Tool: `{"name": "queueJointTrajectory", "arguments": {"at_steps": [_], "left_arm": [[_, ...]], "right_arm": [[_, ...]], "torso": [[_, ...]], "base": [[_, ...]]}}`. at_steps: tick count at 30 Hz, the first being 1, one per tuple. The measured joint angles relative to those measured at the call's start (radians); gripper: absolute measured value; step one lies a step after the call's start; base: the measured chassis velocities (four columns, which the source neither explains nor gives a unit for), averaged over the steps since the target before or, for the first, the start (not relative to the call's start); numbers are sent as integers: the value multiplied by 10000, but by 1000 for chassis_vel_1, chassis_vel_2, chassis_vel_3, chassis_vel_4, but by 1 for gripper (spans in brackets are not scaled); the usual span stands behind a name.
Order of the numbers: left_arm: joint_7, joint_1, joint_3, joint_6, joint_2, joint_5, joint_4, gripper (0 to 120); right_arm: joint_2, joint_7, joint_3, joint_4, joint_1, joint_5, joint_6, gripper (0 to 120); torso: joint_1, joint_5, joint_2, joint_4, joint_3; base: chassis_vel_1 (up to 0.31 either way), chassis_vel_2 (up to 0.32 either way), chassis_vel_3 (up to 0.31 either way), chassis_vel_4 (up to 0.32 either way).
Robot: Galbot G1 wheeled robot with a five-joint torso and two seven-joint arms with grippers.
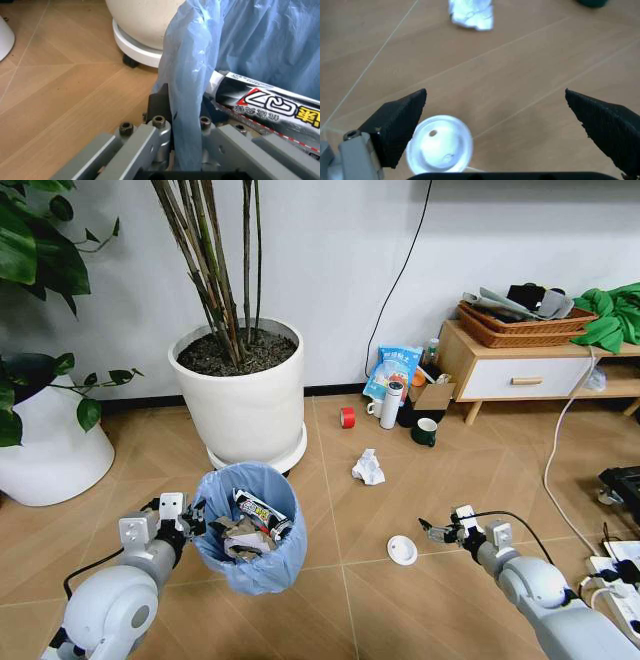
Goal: Pick up the trash bin and place the garbage on the floor into it.
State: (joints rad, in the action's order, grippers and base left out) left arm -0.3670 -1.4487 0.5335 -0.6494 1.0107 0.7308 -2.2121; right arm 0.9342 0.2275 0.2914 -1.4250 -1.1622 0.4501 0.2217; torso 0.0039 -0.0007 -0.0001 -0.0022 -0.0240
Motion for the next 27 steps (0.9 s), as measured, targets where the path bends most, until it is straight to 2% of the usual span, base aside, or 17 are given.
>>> {"name": "queueJointTrajectory", "arguments": {"at_steps": [4, 10, 17, 27], "left_arm": [[54, -41, 34, 9, 4, -146, -52, 0], [75, -12, 65, 12, -36, -162, -140, 0], [89, 223, 56, 12, -13, -144, -165, 0], [128, 183, 38, 12, 70, -172, -172, 0]], "right_arm": [[89, 244, -625, 691, 444, -272, -25, 100], [230, 365, -935, 1393, 747, -762, -66, 100], [550, 420, -1193, 3021, 1254, -1585, -278, 100], [673, 420, -1141, 3205, 1330, -1588, -307, 100]], "torso": [[0, -1, 0, 2, 0], [0, -3, 0, 0, 0], [0, 0, 0, -1, 0], [0, 0, 0, -1, 1]], "base": [[0, 0, 0, 0], [0, 0, 0, 0], [0, 0, 0, 0], [0, 0, 0, 0]]}}
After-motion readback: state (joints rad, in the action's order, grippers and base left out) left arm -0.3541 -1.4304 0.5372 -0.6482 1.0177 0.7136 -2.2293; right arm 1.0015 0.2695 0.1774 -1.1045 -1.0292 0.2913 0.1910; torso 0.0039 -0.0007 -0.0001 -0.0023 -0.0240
